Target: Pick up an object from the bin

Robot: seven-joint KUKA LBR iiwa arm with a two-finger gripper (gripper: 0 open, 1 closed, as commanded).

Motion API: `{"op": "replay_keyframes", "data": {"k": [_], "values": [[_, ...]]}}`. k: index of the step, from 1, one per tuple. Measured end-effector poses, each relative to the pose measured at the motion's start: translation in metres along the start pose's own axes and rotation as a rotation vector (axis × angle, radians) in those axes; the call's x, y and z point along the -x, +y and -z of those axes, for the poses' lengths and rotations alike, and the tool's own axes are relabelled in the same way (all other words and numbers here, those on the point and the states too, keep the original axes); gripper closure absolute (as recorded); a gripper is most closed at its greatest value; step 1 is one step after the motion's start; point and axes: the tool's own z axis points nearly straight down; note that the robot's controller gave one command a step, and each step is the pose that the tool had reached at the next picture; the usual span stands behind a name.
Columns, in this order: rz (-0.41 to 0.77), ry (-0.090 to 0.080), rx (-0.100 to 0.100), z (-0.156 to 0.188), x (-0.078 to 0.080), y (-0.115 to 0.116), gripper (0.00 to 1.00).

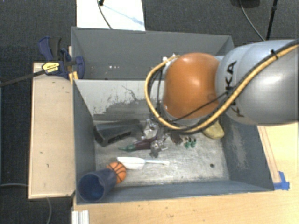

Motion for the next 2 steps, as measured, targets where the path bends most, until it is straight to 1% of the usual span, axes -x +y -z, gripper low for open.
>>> {"op": "replay_keyframes", "data": {"k": [1,2], "values": [[-0.002,0.0,0.0,0.0,0.0,0.0,1.0],[0.054,0.003,0.0,0.052,0.047,0.001,1.0]]}}
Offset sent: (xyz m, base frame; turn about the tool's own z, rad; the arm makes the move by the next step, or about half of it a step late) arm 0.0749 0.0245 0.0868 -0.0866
